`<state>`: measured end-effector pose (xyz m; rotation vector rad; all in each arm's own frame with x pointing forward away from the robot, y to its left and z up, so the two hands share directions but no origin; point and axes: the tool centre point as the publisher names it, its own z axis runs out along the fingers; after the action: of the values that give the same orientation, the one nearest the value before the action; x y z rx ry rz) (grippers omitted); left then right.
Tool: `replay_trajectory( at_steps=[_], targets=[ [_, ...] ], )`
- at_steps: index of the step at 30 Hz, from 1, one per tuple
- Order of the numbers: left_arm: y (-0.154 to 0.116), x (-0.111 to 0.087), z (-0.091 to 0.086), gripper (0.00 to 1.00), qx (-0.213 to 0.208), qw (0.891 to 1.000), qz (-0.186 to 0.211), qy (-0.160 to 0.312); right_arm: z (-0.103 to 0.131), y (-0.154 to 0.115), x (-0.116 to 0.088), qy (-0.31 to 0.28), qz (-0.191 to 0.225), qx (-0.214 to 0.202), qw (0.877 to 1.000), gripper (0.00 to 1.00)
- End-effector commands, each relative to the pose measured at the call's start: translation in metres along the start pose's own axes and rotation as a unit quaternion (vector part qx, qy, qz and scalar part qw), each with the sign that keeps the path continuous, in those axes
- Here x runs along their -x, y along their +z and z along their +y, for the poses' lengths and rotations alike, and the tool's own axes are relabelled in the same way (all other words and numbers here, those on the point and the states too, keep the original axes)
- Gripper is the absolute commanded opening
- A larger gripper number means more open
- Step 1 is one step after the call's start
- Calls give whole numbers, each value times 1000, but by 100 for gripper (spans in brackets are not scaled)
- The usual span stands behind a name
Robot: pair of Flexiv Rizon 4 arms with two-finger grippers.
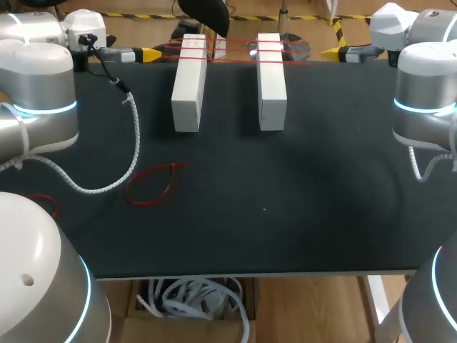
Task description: Grab the tape and strap the tape.
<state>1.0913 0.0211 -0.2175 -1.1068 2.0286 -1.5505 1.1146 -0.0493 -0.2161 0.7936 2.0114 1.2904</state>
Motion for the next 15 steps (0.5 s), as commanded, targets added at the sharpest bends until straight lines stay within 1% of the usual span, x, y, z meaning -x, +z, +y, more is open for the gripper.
replay_trajectory(
  at_steps=[1,12,15],
  targets=[
    [0,0,1,100,-1,1000,0,0,0,0,0,0,0,0,1000,100],
    [0,0,1,100,-1,1000,0,0,0,0,0,0,0,0,1000,100],
    [2,3,3,100,4,1000,6,21,0,0,0,0,0,0,1000,100]
  ],
)
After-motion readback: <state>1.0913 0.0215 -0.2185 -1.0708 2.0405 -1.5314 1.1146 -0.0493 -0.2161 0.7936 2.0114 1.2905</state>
